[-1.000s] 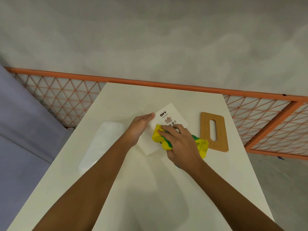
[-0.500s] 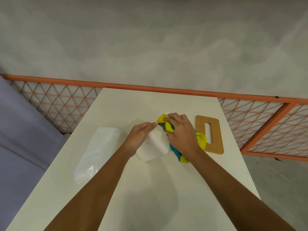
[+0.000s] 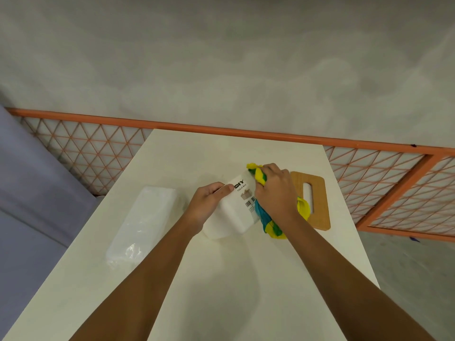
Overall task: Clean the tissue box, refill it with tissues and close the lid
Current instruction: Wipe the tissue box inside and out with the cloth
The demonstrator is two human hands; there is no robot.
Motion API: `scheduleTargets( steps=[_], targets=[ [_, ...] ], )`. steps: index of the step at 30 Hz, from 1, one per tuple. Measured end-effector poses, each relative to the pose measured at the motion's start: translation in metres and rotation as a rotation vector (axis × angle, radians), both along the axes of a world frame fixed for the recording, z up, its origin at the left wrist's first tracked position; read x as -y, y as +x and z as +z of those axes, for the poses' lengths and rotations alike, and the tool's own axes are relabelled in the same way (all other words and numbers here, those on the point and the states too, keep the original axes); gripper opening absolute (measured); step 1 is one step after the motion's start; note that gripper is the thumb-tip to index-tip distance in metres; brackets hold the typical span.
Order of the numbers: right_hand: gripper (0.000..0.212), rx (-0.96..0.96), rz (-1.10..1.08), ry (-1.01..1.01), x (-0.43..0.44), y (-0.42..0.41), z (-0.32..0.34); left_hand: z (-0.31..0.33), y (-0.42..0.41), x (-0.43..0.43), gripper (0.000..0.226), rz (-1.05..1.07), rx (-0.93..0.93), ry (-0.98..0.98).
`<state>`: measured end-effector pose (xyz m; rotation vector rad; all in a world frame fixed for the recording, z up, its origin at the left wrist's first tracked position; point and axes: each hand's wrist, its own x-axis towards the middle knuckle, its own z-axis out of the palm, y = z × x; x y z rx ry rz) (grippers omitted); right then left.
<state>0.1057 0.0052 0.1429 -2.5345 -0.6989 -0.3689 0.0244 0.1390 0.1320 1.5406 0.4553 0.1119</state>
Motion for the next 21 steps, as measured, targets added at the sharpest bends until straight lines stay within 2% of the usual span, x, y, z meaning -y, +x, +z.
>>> scheduleTargets(
  steps=[8,12,16,21],
  targets=[
    [0.044,0.174,0.058,0.047,0.023,-0.043,-0.033,-0.001,0.004,-0.002,0.019,0.11,0.029,-0.092],
    [0.043,0.135,0.136,0.09,0.024,-0.053,-0.037,-0.003,0.007,-0.007,0.021,0.117,0.017,-0.095],
    [0.037,0.001,-0.013,0.159,0.025,-0.039,-0.032,-0.005,0.009,-0.006,0.022,0.117,0.009,-0.099],
    [0.046,0.168,0.16,0.1,0.022,-0.06,-0.039,-0.004,0.008,-0.004,0.022,0.174,0.017,-0.118]
  ],
)
